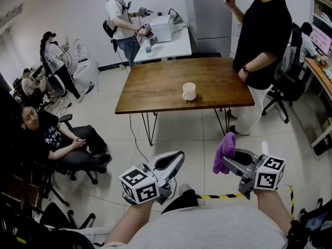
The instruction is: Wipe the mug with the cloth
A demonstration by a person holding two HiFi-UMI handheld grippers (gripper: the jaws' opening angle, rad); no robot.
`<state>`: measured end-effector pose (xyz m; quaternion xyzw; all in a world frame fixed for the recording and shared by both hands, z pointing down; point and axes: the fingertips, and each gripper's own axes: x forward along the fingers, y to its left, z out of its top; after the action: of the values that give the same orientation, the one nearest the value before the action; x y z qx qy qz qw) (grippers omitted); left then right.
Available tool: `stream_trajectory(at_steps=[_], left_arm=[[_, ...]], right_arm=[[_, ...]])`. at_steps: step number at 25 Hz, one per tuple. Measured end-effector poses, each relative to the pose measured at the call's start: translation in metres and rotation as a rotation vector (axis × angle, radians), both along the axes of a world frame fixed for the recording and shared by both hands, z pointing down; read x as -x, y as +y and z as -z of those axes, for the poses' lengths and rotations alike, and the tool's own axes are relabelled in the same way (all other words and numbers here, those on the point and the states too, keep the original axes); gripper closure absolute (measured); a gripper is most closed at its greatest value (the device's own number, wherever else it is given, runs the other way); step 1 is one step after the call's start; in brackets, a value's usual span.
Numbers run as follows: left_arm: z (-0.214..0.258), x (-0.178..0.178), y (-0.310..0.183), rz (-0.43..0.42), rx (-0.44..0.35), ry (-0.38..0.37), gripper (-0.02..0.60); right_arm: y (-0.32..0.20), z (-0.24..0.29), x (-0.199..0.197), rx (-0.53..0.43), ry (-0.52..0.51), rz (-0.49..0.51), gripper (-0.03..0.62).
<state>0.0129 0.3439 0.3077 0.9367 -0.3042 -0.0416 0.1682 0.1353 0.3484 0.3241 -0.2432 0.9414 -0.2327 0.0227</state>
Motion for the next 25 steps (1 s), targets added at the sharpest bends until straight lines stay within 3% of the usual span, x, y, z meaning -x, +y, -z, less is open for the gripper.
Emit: stream_trajectory(at_steps=[7, 12, 14, 17, 25], left_arm=[[-0.007, 0.020, -0.071, 0.026, -0.084, -0.024, 0.591], [-0.021, 0.024, -0.157, -0.022, -0.083, -0.046, 0.591], [-0.028, 0.029, -0.202, -0.037, -0.076, -0.086, 0.589], [-0.045, 0.038, -0.267, -0.066, -0.040, -0.163, 0.539], [-0.095, 0.055, -0.400, -0.115, 0.033, -0.252, 0.381]], right_arm=[[-0.067, -0.014, 0.011, 0.007, 0.010, -0.017, 0.487], [-0.151, -0.023, 0.017, 0.025, 0.011, -0.052, 0.487], [-0.194, -0.026, 0.024, 0.028, -0.001, -0.064, 0.487], [-0.256, -0.035, 0.036, 0.067, -0.004, -0.083, 0.487], [-0.381, -0.055, 0.060, 0.127, 0.041, -0.132, 0.487]])
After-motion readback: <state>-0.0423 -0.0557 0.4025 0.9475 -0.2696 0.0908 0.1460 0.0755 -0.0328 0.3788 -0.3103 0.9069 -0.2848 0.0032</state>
